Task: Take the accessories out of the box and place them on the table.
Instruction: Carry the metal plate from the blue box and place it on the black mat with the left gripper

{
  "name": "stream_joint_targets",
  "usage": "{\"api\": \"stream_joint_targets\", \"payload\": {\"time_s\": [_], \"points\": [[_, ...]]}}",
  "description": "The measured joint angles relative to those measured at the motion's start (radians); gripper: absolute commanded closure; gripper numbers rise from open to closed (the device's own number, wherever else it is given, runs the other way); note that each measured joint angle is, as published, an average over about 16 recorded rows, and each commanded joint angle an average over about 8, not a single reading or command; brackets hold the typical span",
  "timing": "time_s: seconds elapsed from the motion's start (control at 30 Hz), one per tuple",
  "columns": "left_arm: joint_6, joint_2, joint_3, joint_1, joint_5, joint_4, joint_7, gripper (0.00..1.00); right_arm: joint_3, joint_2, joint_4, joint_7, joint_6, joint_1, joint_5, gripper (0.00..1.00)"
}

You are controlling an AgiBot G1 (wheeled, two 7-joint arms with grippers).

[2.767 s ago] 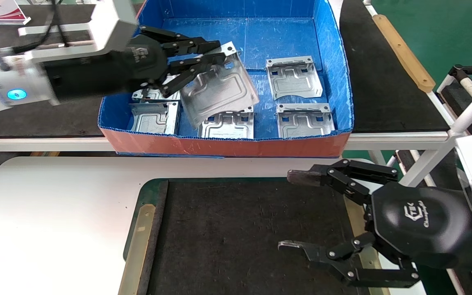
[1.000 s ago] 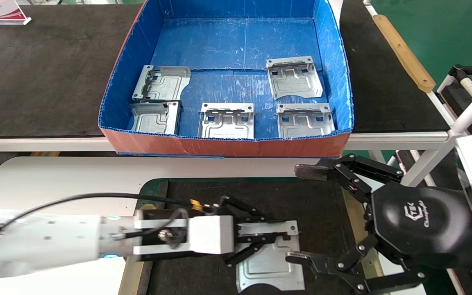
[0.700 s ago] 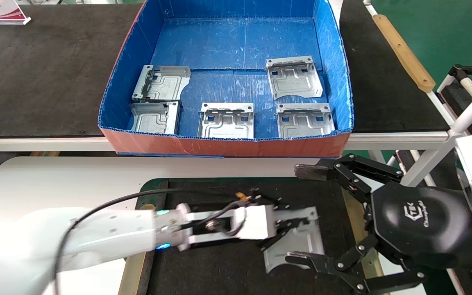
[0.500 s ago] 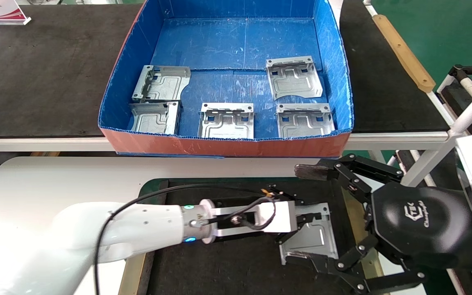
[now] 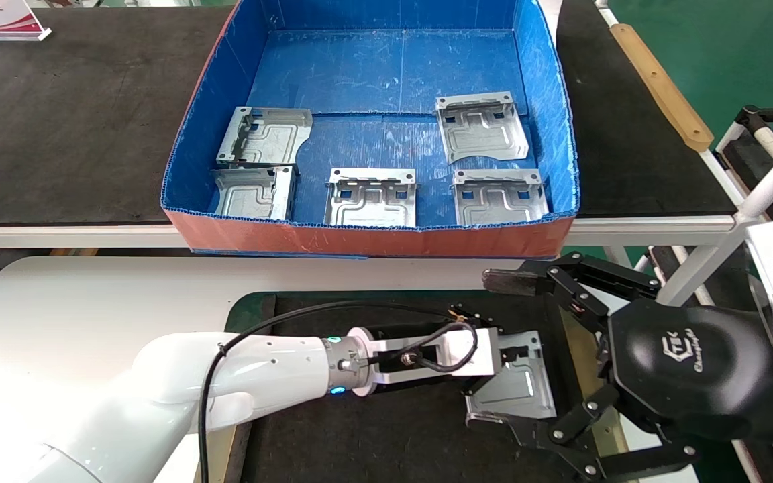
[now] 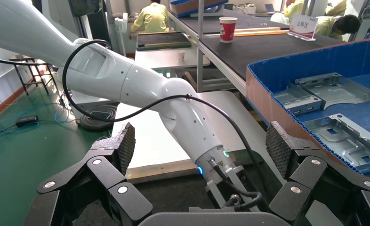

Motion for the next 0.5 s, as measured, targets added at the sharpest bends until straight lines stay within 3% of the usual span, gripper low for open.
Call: {"api": "stream_joint_targets", "payload": {"time_s": [0.5], "points": [[-0.165, 0.003, 0.217, -0.032, -0.221, -0.007, 0.012, 1.0, 0.0, 0.0, 0.0, 0.0, 0.0, 0.0, 0.0, 0.0]]}}
